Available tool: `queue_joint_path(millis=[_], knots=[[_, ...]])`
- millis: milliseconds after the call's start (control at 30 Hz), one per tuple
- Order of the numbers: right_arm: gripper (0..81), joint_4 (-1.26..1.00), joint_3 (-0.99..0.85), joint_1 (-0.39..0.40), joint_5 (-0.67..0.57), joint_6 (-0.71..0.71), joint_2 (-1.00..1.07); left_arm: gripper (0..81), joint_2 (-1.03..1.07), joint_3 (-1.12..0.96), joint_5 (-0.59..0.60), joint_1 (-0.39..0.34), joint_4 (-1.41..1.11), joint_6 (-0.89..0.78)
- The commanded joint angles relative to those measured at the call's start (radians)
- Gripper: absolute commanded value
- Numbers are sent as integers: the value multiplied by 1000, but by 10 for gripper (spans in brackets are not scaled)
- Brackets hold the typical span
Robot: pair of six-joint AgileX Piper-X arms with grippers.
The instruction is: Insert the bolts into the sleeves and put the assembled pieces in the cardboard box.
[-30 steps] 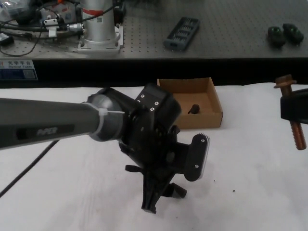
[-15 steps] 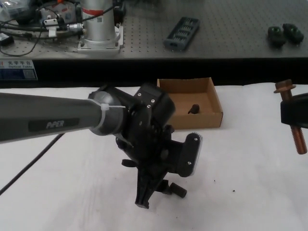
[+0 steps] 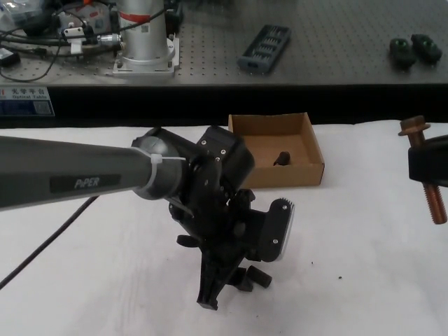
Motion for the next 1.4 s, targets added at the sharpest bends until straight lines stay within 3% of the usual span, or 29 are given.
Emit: queue_joint_path(millis=[0, 267, 400, 667, 900, 1100, 1200, 1367], knots=[[43, -16, -5, -6, -5, -7, -8, 360, 15, -4, 2, -13, 11, -25], [43, -25, -5, -6, -2, -7, -8, 321, 17, -4, 5, -64, -3, -44], [43, -25, -5, -6, -2, -7, -8, 281, 16, -4, -4, -63, -3, -44], [43, -25, -5, -6, -2, -7, -8, 281, 16, -4, -30, -63, -3, -51], [43, -25, -5, -6, -2, -7, -8, 123, 16, -4, -60, -63, -5, -77], [43, -25, -5, -6, -2, -7, -8, 108, 16, -4, -137, -63, -5, -117], [43, -25, -5, -6, -2, -7, -8, 104, 16, -4, -161, -63, -29, -257], [43, -36, -5, -6, -2, -7, -8, 104, -18, -17, -96, -53, -74, -676]])
